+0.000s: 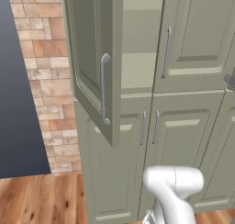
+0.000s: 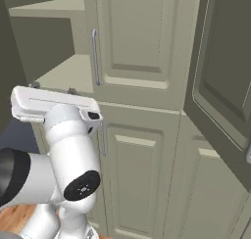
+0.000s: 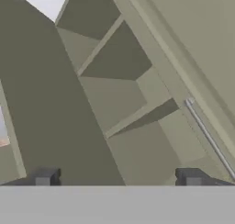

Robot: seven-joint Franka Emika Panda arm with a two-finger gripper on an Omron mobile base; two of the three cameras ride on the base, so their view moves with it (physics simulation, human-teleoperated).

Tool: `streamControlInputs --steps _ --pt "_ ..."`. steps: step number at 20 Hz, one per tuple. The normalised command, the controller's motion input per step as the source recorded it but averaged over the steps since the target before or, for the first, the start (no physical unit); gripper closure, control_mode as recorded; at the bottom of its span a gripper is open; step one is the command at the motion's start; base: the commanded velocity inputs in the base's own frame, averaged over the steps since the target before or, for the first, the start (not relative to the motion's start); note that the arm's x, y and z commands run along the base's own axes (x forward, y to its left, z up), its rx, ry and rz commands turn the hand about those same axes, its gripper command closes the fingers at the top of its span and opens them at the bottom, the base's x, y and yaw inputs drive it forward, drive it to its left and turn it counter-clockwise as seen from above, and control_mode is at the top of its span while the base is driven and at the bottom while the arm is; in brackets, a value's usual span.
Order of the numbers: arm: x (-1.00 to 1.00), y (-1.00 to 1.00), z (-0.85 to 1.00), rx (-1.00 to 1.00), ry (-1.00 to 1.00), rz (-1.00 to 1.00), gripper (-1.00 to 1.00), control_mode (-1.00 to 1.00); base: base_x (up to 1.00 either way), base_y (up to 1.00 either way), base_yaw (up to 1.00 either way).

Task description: Close all open cabinet doors.

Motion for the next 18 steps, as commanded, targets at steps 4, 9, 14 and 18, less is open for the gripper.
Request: streamControlInputs --steps 4,9,14,18 --pt "-0.43 0.97 0.18 -0.26 -0.43 0.07 -1.00 -1.00 0.00 0.00 0.00" --pt "-0.40 1.00 0.12 -0.32 -0.48 0.07 -1.00 -1.00 0.00 0.00 0.00" --pt "-0.46 1.00 0.10 -0.36 -0.52 0.06 -1.00 -1.00 0.00 0.00 0.00" --pt "-0.54 0.99 0.13 -0.35 -0.47 0.04 -1.00 -1.00 0.00 0.00 0.00"
